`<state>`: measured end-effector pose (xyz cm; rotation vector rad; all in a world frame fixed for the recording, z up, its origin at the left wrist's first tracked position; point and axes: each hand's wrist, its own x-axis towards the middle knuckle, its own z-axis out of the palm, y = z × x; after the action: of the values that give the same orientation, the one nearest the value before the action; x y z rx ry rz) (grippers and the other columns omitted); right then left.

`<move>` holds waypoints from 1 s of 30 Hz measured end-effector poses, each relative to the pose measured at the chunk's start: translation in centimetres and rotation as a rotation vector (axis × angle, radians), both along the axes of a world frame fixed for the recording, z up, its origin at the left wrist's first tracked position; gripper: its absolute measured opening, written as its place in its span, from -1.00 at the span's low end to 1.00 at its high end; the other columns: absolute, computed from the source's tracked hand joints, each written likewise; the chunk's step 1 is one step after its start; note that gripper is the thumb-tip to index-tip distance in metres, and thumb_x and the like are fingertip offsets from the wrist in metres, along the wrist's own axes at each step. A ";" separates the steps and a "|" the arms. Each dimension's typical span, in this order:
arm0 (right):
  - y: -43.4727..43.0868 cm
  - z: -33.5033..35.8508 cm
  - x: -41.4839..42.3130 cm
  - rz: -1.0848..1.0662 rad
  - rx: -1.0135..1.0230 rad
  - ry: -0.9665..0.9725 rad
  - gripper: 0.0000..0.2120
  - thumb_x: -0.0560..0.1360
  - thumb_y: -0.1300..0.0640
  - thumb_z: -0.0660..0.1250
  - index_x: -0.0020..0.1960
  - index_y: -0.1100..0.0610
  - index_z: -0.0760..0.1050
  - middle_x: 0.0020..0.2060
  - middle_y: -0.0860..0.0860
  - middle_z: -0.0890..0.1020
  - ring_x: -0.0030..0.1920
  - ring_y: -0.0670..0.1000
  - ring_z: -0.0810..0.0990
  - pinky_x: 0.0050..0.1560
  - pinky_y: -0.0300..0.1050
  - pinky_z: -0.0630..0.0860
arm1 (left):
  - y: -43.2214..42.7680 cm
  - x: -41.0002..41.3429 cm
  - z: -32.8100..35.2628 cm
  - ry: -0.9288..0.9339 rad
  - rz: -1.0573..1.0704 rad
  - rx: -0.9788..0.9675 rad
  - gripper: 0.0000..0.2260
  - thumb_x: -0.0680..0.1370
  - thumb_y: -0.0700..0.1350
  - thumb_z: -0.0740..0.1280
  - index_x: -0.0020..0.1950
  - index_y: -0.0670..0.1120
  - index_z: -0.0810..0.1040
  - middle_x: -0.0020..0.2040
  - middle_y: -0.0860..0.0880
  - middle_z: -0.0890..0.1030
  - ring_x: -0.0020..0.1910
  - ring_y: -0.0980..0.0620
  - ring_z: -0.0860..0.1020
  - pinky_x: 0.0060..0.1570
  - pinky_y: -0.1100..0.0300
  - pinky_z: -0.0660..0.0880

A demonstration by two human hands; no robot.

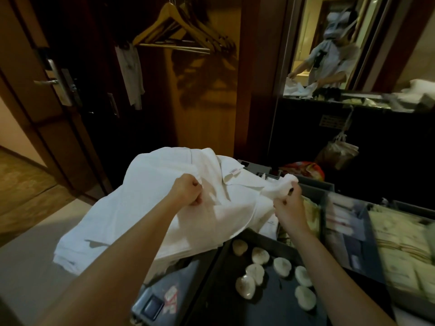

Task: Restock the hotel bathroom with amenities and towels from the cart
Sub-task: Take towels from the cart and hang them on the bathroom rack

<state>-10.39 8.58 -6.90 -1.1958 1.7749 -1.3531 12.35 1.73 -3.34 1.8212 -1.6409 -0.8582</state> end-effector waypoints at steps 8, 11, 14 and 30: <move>0.1 1.1 6.4 0.429 0.086 0.211 -0.87 0.52 0.09 0.27 0.07 0.03 0.46 -0.10 -0.01 0.57 -0.07 0.01 0.56 -0.14 -0.21 0.46 | 2.1 3.4 -0.3 -0.093 -0.043 -0.359 -0.92 0.56 -0.23 0.22 -0.03 -0.10 0.50 -0.07 -0.10 0.60 -0.10 -0.07 0.57 -0.11 0.18 0.47; 0.0 0.9 9.3 0.500 0.125 0.162 -0.71 0.52 0.04 0.29 0.22 0.02 0.38 -0.16 -0.08 0.53 -0.13 -0.10 0.52 -0.17 -0.24 0.41 | 3.1 6.0 -1.5 -0.484 0.027 -0.479 -0.73 0.58 -0.10 0.20 0.27 -0.06 0.45 0.34 -0.09 0.44 0.32 -0.12 0.37 0.28 0.02 0.23; 0.2 0.3 11.2 0.509 0.087 0.256 -0.56 0.51 0.05 0.29 0.35 0.00 0.26 -0.21 -0.06 0.51 -0.14 -0.04 0.51 -0.10 -0.16 0.40 | 4.5 8.4 -3.4 -0.657 0.054 -0.323 -0.52 0.60 0.12 0.06 0.50 0.04 0.13 0.55 -0.06 0.05 0.52 -0.10 0.01 0.43 -0.09 -0.03; -5.1 2.5 8.6 0.563 0.164 0.279 -0.83 0.54 0.14 0.23 -0.01 -0.05 0.57 -0.12 -0.02 0.57 -0.22 -0.05 0.52 -0.19 -0.19 0.44 | 0.6 10.8 -1.4 -0.406 -0.046 -0.403 -0.74 0.59 0.03 0.14 0.17 -0.05 0.47 -0.10 -0.01 0.61 -0.12 -0.01 0.53 -0.20 0.15 0.41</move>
<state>-1.82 3.50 -4.41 -1.6875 1.5165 -0.7303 23.19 2.35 -4.69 1.7429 -1.9363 -0.1493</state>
